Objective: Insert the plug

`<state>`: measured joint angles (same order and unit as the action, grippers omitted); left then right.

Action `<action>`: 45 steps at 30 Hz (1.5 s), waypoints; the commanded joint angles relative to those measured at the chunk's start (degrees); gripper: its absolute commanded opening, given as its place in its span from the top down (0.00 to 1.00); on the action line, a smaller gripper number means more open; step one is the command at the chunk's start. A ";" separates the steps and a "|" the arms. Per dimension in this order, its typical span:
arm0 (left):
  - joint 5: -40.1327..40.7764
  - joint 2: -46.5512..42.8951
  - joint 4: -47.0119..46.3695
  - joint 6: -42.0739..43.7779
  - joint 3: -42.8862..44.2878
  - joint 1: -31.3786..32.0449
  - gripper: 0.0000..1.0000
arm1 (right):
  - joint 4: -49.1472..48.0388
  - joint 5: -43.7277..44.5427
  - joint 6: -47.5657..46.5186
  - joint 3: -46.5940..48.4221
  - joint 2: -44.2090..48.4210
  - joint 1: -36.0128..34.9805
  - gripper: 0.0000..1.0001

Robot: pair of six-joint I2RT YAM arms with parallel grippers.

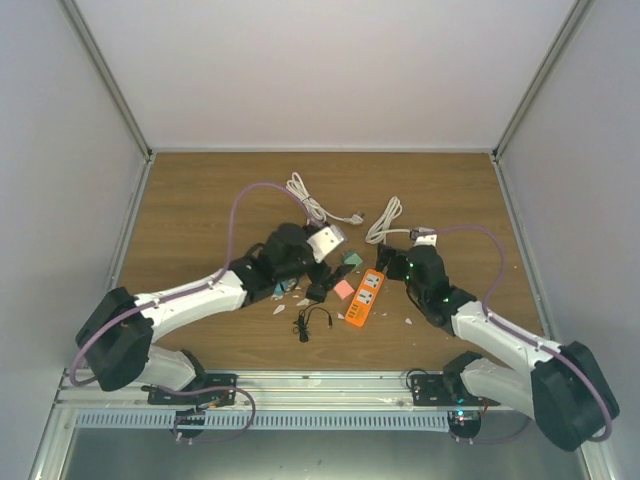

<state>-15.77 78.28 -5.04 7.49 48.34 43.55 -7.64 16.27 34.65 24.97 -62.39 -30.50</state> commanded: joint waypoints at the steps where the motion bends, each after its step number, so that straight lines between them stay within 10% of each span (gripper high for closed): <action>1: 36.14 5.59 0.62 -5.57 -2.05 7.79 0.01 | -1.11 -2.49 3.27 -2.97 3.24 1.14 0.00; 7: 46.43 14.85 4.57 -10.74 -0.14 14.00 0.01 | -2.62 -6.63 2.19 -3.36 2.51 1.20 0.00; 45: 33.21 13.48 16.37 -31.43 -3.54 12.74 0.15 | -4.01 -9.10 -0.11 -4.95 6.05 1.21 0.00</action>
<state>19.18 90.39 13.63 -22.96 43.70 56.82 -10.39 7.35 35.24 21.04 -57.17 -29.76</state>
